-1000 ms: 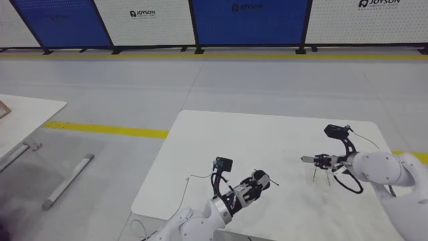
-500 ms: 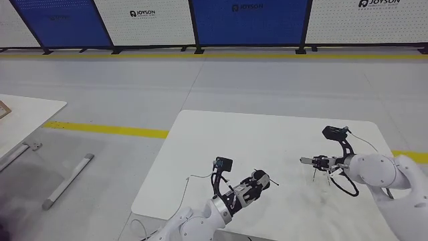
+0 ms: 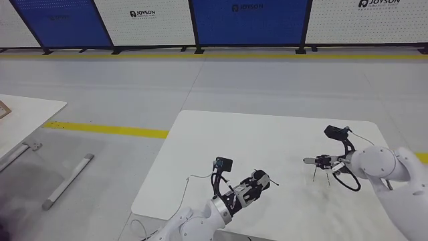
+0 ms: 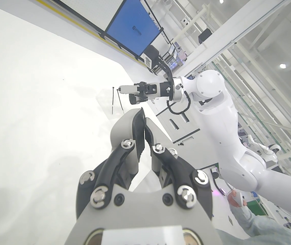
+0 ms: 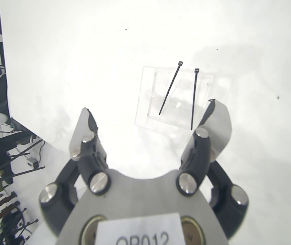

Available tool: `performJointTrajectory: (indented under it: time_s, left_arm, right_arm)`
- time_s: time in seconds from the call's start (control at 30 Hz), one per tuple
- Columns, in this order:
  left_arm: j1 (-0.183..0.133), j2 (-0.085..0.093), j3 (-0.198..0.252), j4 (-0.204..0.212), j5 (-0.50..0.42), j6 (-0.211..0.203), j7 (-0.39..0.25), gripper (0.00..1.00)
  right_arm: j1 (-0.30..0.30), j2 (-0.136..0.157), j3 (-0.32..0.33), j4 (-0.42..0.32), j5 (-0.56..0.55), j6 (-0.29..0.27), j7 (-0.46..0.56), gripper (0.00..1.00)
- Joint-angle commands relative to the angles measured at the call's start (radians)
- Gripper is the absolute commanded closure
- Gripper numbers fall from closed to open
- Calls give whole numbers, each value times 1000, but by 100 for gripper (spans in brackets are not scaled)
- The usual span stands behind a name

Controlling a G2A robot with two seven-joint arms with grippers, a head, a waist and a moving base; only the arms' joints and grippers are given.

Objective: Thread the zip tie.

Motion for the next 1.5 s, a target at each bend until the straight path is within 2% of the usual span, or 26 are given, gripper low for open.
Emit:
performJointTrajectory:
  time_s: [0.0, 0.1, 0.17, 0.3, 0.33, 0.47, 0.53, 0.57, 0.9, 1.1, 1.2, 1.3, 1.47]
  left_arm:
    - [0, 0, 0, 0, 0, 0, 0, 100]
    - [0, 0, 0, 0, 0, 0, 0, 100]
    - [0, 0, 0, 0, 0, 0, 0, 100]
    - [0, 0, 0, 0, 0, 0, 0, 100]
    - [0, 0, 0, 0, 0, 0, 0, 100]
    - [0, 0, 0, 0, 0, 0, 0, 100]
    - [0, 0, 0, 0, 0, 0, 0, 100]
    - [0, 0, 0, 0, 0, 0, 0, 100]
    - [0, 0, 0, 0, 0, 0, 0, 100]
    - [0, 0, 0, 0, 0, 0, 0, 100]
    - [0, 0, 0, 0, 0, 0, 0, 100]
    - [0, 0, 0, 0, 0, 0, 0, 100]
    - [0, 0, 0, 0, 0, 0, 0, 100]
  right_arm:
    - [5, -2, -3, 8, -1, 0, 0, 40]
    - [11, -4, -5, 21, -5, 12, -2, 45]
    - [16, -7, -6, 36, -5, 38, -1, 36]
    - [34, -17, -25, 64, -4, 49, -6, 36]
    - [38, -19, -30, 73, -4, 49, -8, 44]
    - [56, -29, -49, 104, 0, 48, -11, 51]
    - [65, -34, -58, 119, -1, 47, -12, 65]
    - [67, -36, -62, 125, -1, 46, -12, 66]
    - [78, -45, -74, 162, -9, 37, -4, 64]
    - [107, -66, -113, 206, -11, 44, -1, 65]
    - [121, -76, -132, 230, -16, 50, 1, 71]
    - [132, -84, -145, 251, -16, 50, 1, 67]
    - [143, -94, -152, 280, -11, 46, -3, 69]
